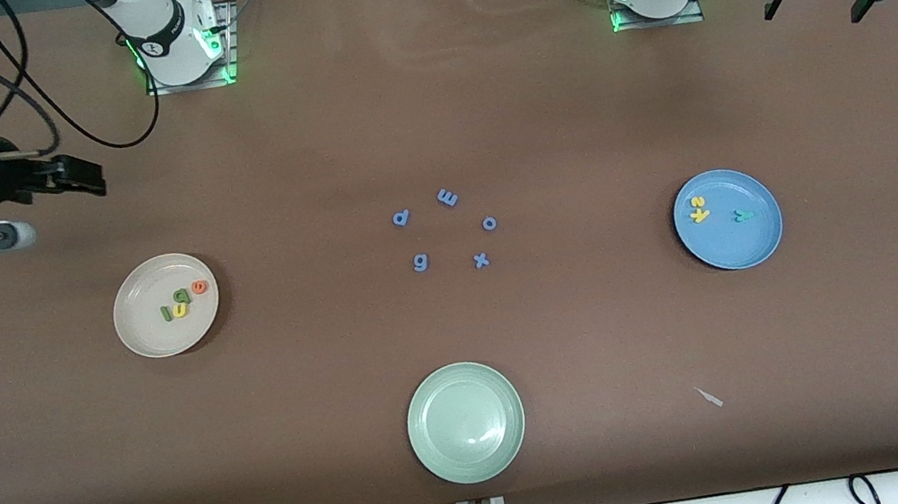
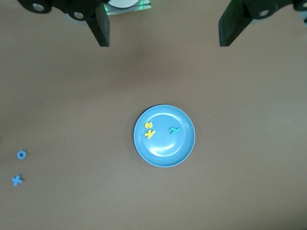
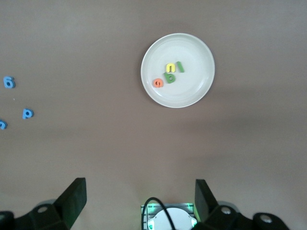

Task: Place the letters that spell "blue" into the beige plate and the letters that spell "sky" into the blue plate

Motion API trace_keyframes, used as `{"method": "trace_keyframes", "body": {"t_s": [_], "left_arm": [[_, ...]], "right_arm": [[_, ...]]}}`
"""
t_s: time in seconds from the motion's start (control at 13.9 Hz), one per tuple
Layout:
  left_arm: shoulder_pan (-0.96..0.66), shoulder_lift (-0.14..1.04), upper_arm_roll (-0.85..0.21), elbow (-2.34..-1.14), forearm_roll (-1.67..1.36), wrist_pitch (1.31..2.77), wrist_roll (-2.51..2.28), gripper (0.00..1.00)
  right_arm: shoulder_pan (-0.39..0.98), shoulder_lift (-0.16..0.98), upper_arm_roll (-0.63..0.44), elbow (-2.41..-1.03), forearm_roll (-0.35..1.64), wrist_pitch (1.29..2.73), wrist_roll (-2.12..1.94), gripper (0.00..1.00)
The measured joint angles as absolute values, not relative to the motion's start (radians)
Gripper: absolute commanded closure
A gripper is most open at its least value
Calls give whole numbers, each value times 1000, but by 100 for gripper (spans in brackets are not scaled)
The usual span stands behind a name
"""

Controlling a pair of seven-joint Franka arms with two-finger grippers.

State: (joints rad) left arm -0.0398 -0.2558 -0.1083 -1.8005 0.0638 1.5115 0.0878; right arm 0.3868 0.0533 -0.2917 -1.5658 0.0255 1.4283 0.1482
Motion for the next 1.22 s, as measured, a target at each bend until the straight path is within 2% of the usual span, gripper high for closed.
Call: {"method": "trace_keyframes", "body": {"t_s": [0.29, 0.65, 1.22], "left_arm": [[-31, -204, 12, -1755, -3, 1512, 85, 0], [-32, -75, 7, -1642, -4, 1513, 82, 0], [-26, -49, 10, -1625, -4, 1492, 81, 0]], "right_arm": [[356, 33, -292, -1569, 15, 1488, 151, 0], [345, 35, -291, -1583, 12, 1531, 154, 0], [333, 38, -334, -1586, 7, 1563, 156, 0]]}}
